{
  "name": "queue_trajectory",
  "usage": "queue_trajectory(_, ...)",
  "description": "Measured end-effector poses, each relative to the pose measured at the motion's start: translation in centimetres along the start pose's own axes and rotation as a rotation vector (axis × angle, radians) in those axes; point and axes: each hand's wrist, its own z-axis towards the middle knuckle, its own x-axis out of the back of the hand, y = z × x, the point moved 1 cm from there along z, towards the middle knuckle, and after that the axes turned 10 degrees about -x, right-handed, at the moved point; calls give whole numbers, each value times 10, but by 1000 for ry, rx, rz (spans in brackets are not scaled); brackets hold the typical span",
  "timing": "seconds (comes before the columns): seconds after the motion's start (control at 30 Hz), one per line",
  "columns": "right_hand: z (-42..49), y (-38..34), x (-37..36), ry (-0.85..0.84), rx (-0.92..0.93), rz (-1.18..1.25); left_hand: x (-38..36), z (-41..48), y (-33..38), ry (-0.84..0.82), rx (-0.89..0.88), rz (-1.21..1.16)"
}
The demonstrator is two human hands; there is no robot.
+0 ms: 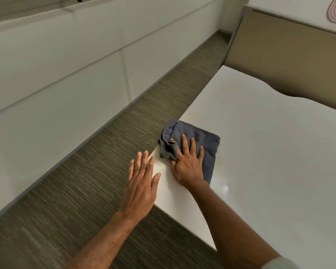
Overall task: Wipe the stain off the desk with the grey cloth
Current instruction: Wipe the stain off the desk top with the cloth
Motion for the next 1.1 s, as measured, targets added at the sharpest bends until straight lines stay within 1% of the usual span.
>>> queue_trajectory(0.13,10,29,10,11,-138,17,1,-3,3,-8,-22,3)
queue_trajectory(0.23,0,59,15,35,-234,32,2,-7,4,-11,-24,-3)
queue_trajectory(0.37,-36,93,14,54,-324,39,3,-7,4,-9,-15,-23)
queue_trajectory(0.5,-86,104,13,56,-359,59,6,-6,5,12,-5,-106)
queue_trajectory(0.67,-139,93,4,14,-286,2,12,-11,-1,32,-13,-112)
queue_trajectory(0.83,-168,48,-10,-10,-111,16,18,-21,-22,61,26,-82)
queue_trajectory(0.97,-150,-2,-20,-31,15,47,21,-26,-38,121,72,-118)
queue_trajectory(1.1,-118,-41,-25,-11,100,78,24,-25,-50,173,109,-134)
